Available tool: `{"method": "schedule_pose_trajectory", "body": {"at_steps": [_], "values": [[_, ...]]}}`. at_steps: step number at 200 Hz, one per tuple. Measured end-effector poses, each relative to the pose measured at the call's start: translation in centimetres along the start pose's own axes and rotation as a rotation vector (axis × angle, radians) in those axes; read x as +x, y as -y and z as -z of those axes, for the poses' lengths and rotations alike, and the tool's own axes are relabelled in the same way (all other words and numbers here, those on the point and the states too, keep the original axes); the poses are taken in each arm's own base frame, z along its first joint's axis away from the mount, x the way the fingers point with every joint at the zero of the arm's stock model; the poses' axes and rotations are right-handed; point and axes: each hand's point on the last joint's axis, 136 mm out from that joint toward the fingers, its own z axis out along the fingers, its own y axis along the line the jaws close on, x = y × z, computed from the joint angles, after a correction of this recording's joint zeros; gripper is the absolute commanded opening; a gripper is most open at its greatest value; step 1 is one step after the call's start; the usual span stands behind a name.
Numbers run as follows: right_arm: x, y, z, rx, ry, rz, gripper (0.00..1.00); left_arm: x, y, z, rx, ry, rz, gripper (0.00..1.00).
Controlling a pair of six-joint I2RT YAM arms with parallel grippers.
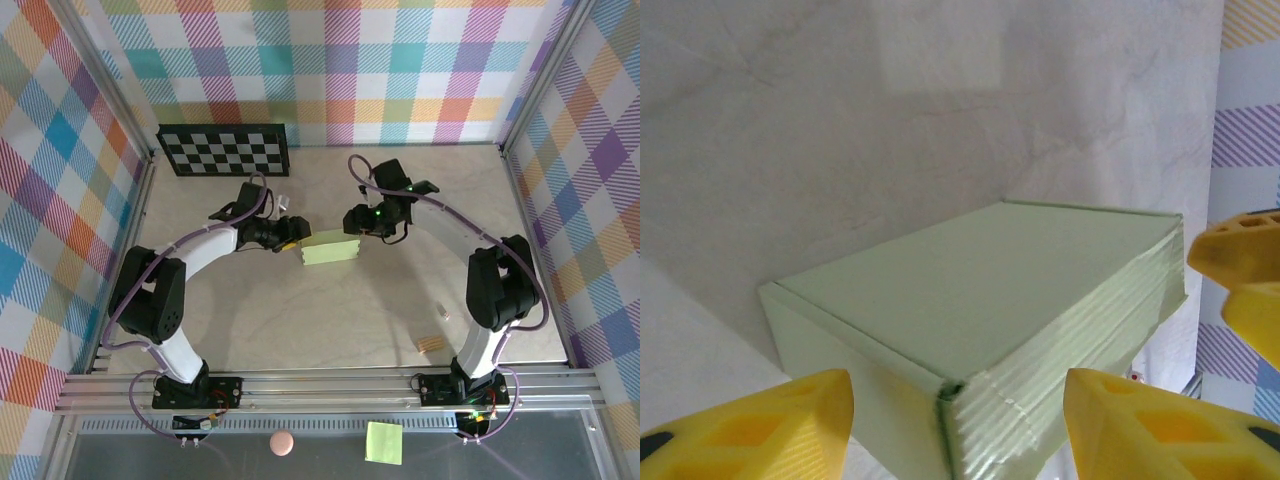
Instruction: Fold the paper box
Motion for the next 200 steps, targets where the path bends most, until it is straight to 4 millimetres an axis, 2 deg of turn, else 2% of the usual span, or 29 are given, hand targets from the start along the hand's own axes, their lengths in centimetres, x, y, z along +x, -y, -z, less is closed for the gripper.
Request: {"method": "schedule_pose_trajectory", "body": {"at_steps": [26, 54, 101, 139, 167, 200], "values": [[0.4, 0.6, -0.8, 0.015, -0.029, -0.006, 0.48, 0.0, 0.4, -0.2, 0.004, -0.003, 0.000, 0.54], [0.8, 0.9, -1.3, 0.021, -0.052, -0.008, 0.50, -0.1, 0.5, -0.5, 0.006, -0.006, 0.000, 0.55], [0.8, 0.3, -1.2, -0.026, -0.061, -0.022, 0.51, -0.9, 1.0, -0.6, 0.010, 0.004, -0.006, 0.55], [-0.6, 0.2, -0.7, -0.035, -0.017, -0.029, 0.58, -3.4, 2.5, -0.3, 0.016, 0.056, -0.040, 0.57], [-2.9, -0.2, 0.0, -0.021, 0.063, 0.009, 0.60, -5.7, 3.5, -0.1, -0.002, 0.114, -0.108, 0.58], [-4.5, 0.2, -0.4, 0.021, 0.123, 0.076, 0.62, -7.0, 3.0, -1.1, -0.029, 0.128, -0.185, 0.59]]}}
